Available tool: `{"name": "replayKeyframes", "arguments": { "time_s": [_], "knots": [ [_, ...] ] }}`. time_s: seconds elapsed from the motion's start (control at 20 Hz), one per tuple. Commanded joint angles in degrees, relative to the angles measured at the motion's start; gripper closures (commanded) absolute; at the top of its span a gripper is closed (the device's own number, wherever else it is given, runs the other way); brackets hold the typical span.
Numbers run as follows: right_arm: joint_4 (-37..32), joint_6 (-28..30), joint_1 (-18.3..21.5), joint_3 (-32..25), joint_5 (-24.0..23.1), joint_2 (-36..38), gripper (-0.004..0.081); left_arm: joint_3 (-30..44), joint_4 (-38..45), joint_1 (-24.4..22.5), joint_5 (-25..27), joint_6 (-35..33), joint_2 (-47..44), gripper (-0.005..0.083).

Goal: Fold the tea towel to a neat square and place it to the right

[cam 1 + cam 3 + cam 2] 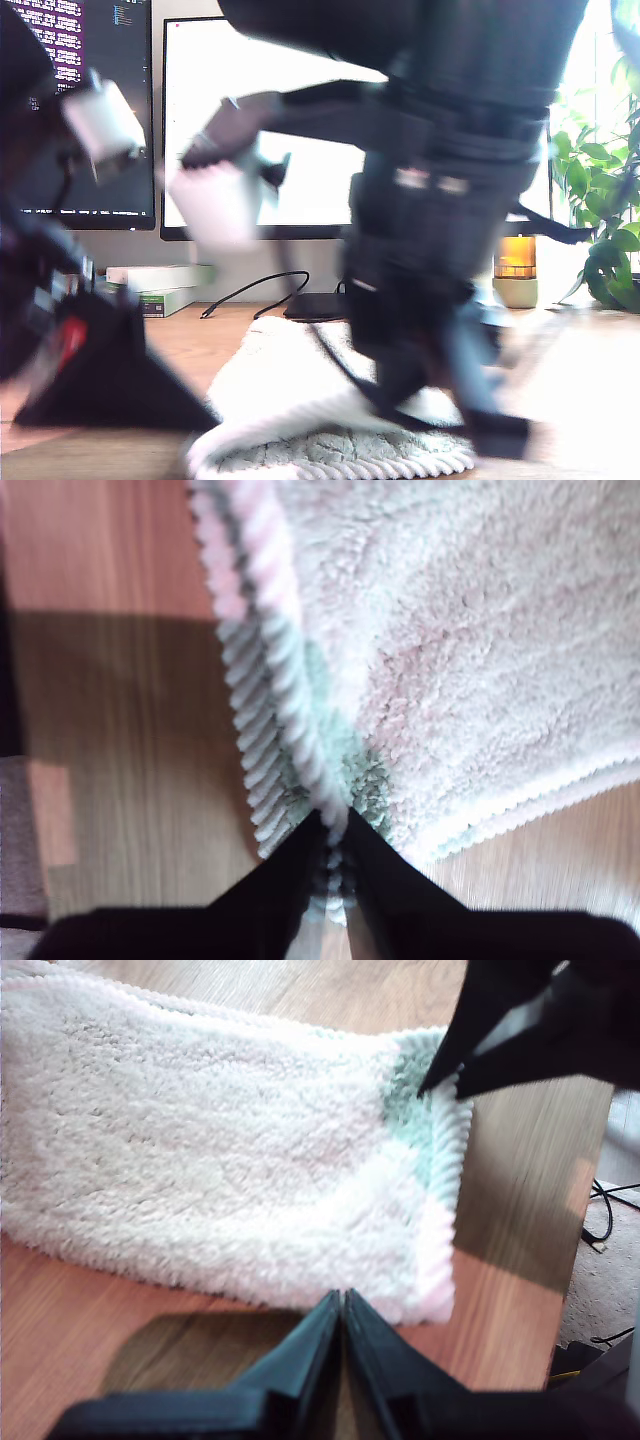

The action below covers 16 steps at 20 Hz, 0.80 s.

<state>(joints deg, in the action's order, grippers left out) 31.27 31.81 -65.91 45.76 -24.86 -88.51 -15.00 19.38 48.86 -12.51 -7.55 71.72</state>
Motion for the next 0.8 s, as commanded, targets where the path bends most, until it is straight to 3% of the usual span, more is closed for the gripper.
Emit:
{"name": "replayKeyframes", "arguments": {
  "time_s": [0.0, 0.2, 0.25, 0.35, 0.4, 0.65, 0.75],
  "knots": [
    [0.1, 0.2, 0.2, -0.2, -0.2, -0.1, 0.0782, -0.1, 0.3, -0.2, -0.1, 0.3, 0.2, 0.0784],
    [0.0, 0.2, 1.8, -0.2, 0.5, -0.1, 0.0782, -0.1, 2.1, 0.2, -1.3, 1.9, 0.2, 0.0776],
    [-0.1, 0.2, 2.2, -0.2, 0.6, -0.1, 0.0782, -0.1, 2.3, 0.5, -1.4, 2.0, 0.2, 0.073],
    [-0.1, 0.2, 3.0, -0.2, 1.0, -0.1, 0.0782, -0.1, 2.2, 1.1, -1.4, -0.2, 0.2, 0.0537],
    [-0.2, 0.2, 3.1, -0.2, 1.3, -0.1, 0.0782, -0.1, 2.0, 1.4, -1.3, -3.0, 0.2, 0.049],
    [-1.1, 0.2, 3.1, -0.2, 2.5, -0.1, 0.0782, -0.1, 1.8, 4.7, 4.0, -22.7, 0.3, 0.0484],
    [-1.2, 0.2, 3.1, -0.2, 2.5, -0.1, 0.0782, -0.1, 1.4, 5.4, 3.7, -27.5, 0.4, 0.0453]
  ]
}}
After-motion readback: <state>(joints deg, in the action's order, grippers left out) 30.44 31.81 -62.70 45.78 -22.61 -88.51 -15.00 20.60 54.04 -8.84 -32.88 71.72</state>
